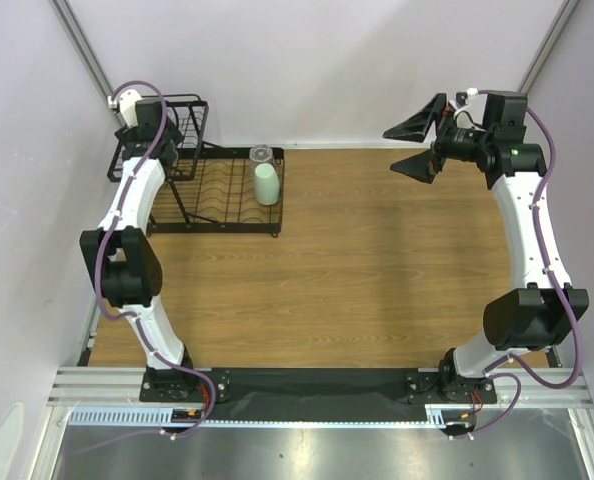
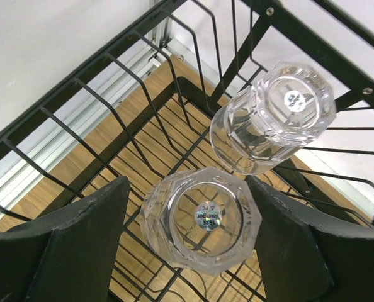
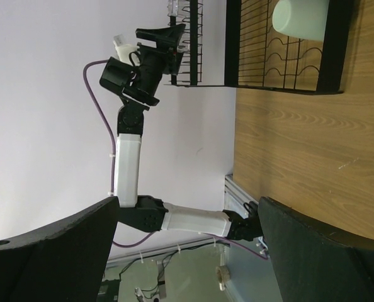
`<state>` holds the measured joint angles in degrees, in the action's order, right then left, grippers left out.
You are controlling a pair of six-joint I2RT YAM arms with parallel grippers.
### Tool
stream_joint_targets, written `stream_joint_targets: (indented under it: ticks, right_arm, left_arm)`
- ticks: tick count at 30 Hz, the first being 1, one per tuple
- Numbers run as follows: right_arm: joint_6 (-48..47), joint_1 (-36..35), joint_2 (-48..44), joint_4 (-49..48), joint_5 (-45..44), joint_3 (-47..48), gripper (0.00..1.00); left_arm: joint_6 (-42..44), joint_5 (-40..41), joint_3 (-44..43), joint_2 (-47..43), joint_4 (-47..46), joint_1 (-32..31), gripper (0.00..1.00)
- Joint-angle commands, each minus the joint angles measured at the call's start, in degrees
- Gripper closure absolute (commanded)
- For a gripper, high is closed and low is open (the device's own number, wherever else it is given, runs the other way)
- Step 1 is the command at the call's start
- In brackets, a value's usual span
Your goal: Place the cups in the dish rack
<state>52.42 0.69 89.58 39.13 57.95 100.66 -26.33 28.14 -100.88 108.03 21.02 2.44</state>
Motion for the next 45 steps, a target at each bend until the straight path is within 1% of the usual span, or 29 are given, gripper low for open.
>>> stream_joint_targets:
  ticks: [1, 7, 11, 14, 15, 16, 18, 19, 20, 21, 22, 24, 25, 26, 28, 29, 31, 32, 35, 36, 39, 40, 42, 43, 45]
  right_arm:
    - [0.0, -0.4, -0.1, -1.2, 1.3, 1.4, 0.00]
    - [-0.4, -0.4, -0.3, -1.0, 0.8, 1.3, 0.00]
    - [-1.2, -0.3, -0.3, 0.6, -0.6, 1.3, 0.00]
    - [-2.6, -0.2, 0.1, 2.6, -1.7, 1.3, 0.00]
    - [-3.5, -0.2, 0.3, 3.7, -2.7, 2.2, 0.00]
    - [-4.6, -0.2, 1.0, 6.9, -3.6, 2.8, 0.00]
    - [-9.2, -0.2, 1.7, 11.2, -6.3, 5.6, 0.00]
    - [-10.9, -0.1, 2.3, 15.1, -9.3, 6.6, 0.00]
    - [-13.1, 0.1, 2.3, 16.9, -11.4, 7.1, 0.00]
    - [-14.0, 0.3, 2.3, 18.2, -13.0, 7.3, 0.00]
    - [-14.6, 0.6, 2.1, 20.3, -14.3, 6.7, 0.00]
    - [-17.0, 1.8, 1.7, 22.5, -19.1, 5.8, 0.00]
    - [-17.7, 2.1, 1.6, 24.9, -21.0, 4.6, 0.00]
    - [-18.5, 2.7, 1.2, 26.0, -24.2, 3.8, 0.00]
    - [-20.6, 3.3, 0.5, 28.9, -28.1, 2.3, 0.01]
    - [-21.1, 3.7, -0.7, 29.5, -31.4, 0.1, 0.00]
    - [-22.3, 5.3, -2.2, 30.3, -34.0, -2.2, 0.00]
    - [-22.5, 5.8, -3.2, 30.4, -35.5, -4.4, 0.00]
    - [-23.2, 8.6, -7.0, 31.2, -41.2, -8.2, 0.00]
    - [-23.2, 9.7, -9.1, 31.4, -44.0, -11.1, 0.00]
    - [-23.3, 13.3, -12.0, 33.2, -49.2, -16.7, 0.04]
    - [-23.2, 15.0, -13.7, 33.9, -52.0, -18.1, 0.07]
    - [-23.2, 16.7, -15.1, 34.8, -54.7, -21.0, 0.10]
    - [-23.2, 18.3, -15.7, 35.6, -56.5, -21.4, 0.16]
    - [-23.1, 19.0, -15.9, 36.6, -57.9, -21.5, 0.23]
  left_arm:
    - [1.2, -1.3, -1.0, -4.3, -1.5, 0.3, 0.20]
    - [-0.8, -3.0, 0.4, -7.6, -1.9, 0.3, 0.20]
    - [-1.2, -7.0, 5.8, -13.3, -7.0, 0.3, 0.19]
    - [-2.8, -10.2, 8.6, -17.8, -7.6, 0.3, 0.17]
    - [-3.2, -11.6, 9.8, -18.8, -7.8, 0.3, 0.16]
    - [-3.8, -13.0, 10.8, -21.3, -8.4, 0.3, 0.15]
    - [-5.3, -17.4, 14.2, -23.7, -10.5, 0.3, 0.12]
    - [-7.6, -19.2, 15.4, -24.9, -11.3, 0.3, 0.10]
    - [-8.9, -21.4, 16.8, -27.0, -13.3, 0.2, 0.03]
    - [-10.3, -25.8, 19.4, -27.8, -14.4, 0.1, 0.01]
    - [-12.7, -27.7, 20.8, -28.7, -15.6, -0.1, 0.00]
    - [-13.8, -29.9, 23.3, -29.9, -17.3, -2.0, 0.00]
    - [-13.4, -29.8, 23.6, -30.2, -17.2, -4.3, 0.00]
    - [-12.7, -29.7, 23.5, -30.2, -16.8, -7.2, 0.00]
    - [-10.0, -29.8, 23.2, -29.9, -16.7, -10.2, 0.00]
    - [-9.3, -29.8, 22.9, -29.7, -16.3, -13.0, 0.00]
    - [-8.5, -30.7, 23.1, -29.4, -16.5, -15.3, 0.00]
    - [-8.4, -31.0, 23.6, -29.3, -17.2, -17.5, 0.00]
    - [-7.7, -32.5, 24.4, -28.8, -18.0, -20.9, 0.00]
    - [-7.5, -32.6, 25.1, -28.8, -18.0, -21.6, 0.00]
    - [-7.9, -33.2, 27.6, -29.1, -18.8, -24.3, 0.00]
    - [-8.3, -33.4, 28.1, -29.0, -18.8, -24.9, 0.00]
    - [-9.2, -34.3, 29.2, -28.7, -19.4, -25.6, 0.00]
    - [-9.8, -34.6, 29.2, -28.6, -20.0, -25.6, 0.00]
    - [-9.9, -35.1, 28.6, -27.7, -20.2, -25.6, 0.00]
